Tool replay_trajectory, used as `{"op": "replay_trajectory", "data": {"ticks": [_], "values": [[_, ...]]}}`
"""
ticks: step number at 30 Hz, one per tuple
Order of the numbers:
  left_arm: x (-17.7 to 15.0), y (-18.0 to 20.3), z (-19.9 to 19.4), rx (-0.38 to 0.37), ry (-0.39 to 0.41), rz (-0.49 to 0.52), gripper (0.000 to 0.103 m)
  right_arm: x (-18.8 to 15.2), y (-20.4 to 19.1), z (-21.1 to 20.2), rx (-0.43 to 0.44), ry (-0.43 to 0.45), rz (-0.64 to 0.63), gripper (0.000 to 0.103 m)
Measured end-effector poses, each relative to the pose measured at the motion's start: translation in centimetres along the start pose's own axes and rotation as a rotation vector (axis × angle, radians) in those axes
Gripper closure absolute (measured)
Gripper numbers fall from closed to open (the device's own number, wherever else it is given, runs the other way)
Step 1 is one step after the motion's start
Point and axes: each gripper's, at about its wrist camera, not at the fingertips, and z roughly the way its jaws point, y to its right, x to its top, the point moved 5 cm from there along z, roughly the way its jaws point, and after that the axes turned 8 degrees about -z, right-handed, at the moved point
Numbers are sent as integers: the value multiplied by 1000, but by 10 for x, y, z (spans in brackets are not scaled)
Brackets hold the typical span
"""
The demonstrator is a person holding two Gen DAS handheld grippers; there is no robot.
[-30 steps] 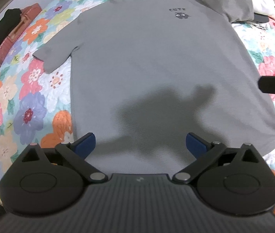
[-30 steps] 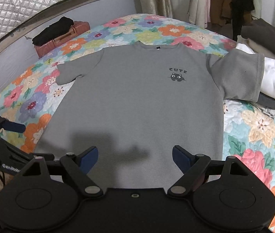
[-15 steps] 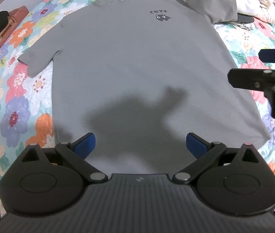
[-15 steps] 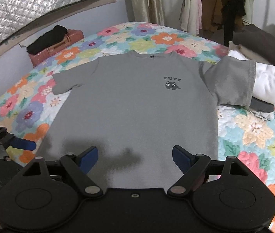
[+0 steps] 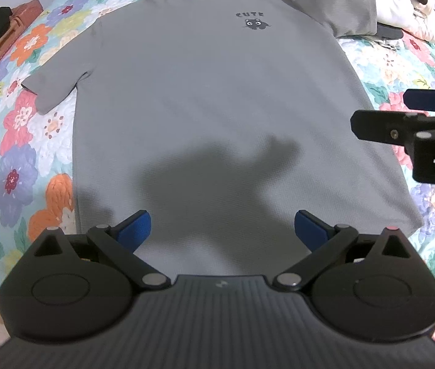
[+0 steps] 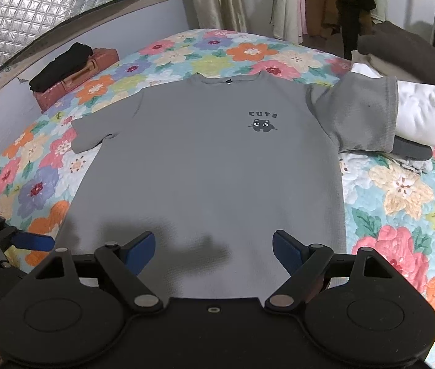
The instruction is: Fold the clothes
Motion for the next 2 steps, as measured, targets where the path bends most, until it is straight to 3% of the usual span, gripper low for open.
{"op": "replay_trajectory", "data": {"ticks": [2], "values": [[0,-2,2,4,-7,-8,1,0,-1,1,-3,-1,-3,16]]}}
